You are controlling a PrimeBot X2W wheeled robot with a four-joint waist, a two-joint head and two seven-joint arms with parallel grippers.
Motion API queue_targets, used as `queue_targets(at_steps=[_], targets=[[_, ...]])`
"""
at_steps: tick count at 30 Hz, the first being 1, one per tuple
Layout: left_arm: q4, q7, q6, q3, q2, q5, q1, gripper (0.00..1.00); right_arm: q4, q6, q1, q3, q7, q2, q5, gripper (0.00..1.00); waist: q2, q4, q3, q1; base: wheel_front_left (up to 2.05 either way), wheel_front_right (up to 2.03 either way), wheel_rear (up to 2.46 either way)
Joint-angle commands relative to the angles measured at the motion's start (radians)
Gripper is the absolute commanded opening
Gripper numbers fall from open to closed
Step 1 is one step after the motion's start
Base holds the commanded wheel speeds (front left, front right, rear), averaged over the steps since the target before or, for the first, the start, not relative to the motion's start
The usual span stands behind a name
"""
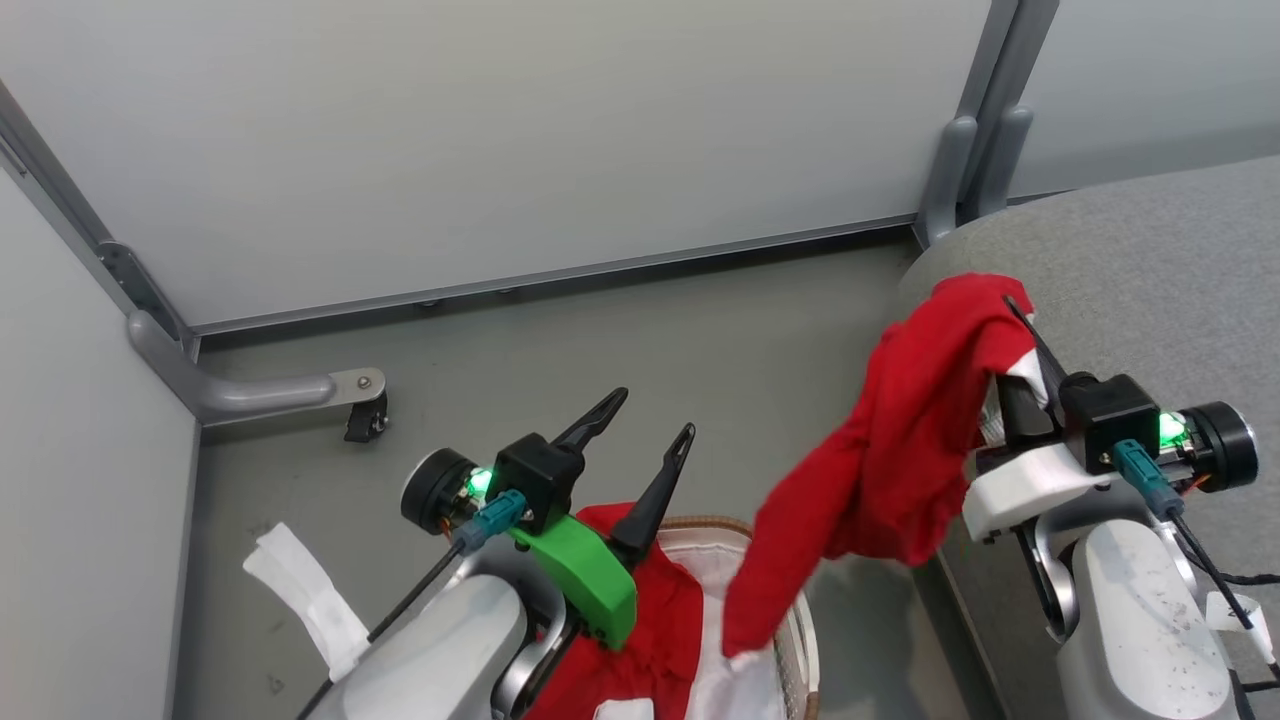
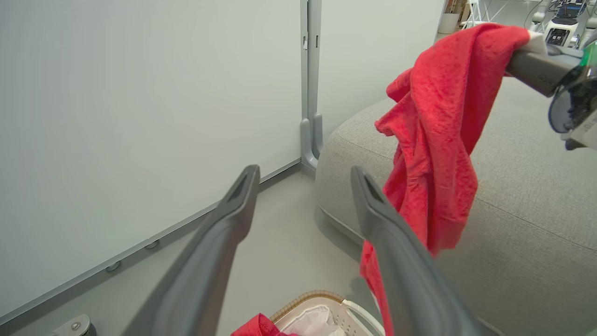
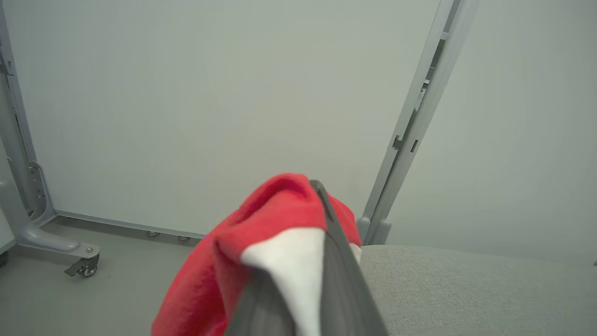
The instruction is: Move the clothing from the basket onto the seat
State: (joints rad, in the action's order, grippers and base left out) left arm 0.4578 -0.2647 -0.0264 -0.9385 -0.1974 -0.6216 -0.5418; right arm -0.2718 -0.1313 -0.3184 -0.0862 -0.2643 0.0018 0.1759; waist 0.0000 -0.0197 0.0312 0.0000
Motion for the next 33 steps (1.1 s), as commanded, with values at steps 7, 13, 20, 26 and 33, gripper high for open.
queue_targets(at_steps=[7,13,20,26,33], targets=[[-0.021,0.000,-0.034,0.128,0.048,0.114,0.129,1.00,0.010,0.001,0.033,-0.039,-0.001,-0.004,0.002,0.00,0.0000,0.002,0.000,0.0000,0.00,0.00,0.00],[-0.024,0.000,-0.059,0.215,0.079,0.186,0.188,1.00,0.007,0.001,0.040,-0.053,-0.001,-0.004,0.012,0.00,0.0000,-0.012,0.000,0.0000,0.00,0.00,0.00],[-0.036,0.000,-0.081,0.293,0.105,0.253,0.237,1.00,0.021,0.001,0.036,-0.070,-0.001,-0.004,0.028,0.00,0.0000,-0.091,0.016,0.0000,0.00,0.00,0.00],[-0.039,0.000,-0.095,0.316,0.121,0.307,0.253,1.00,0.044,0.001,0.045,-0.095,-0.001,-0.004,0.028,0.00,0.0000,-0.208,0.044,0.0000,0.00,0.00,0.00],[-0.039,0.000,-0.103,0.319,0.134,0.342,0.235,1.00,0.057,0.001,0.063,-0.117,-0.001,-0.005,0.015,0.00,0.0000,-0.350,0.084,0.0000,0.00,0.00,0.00]])
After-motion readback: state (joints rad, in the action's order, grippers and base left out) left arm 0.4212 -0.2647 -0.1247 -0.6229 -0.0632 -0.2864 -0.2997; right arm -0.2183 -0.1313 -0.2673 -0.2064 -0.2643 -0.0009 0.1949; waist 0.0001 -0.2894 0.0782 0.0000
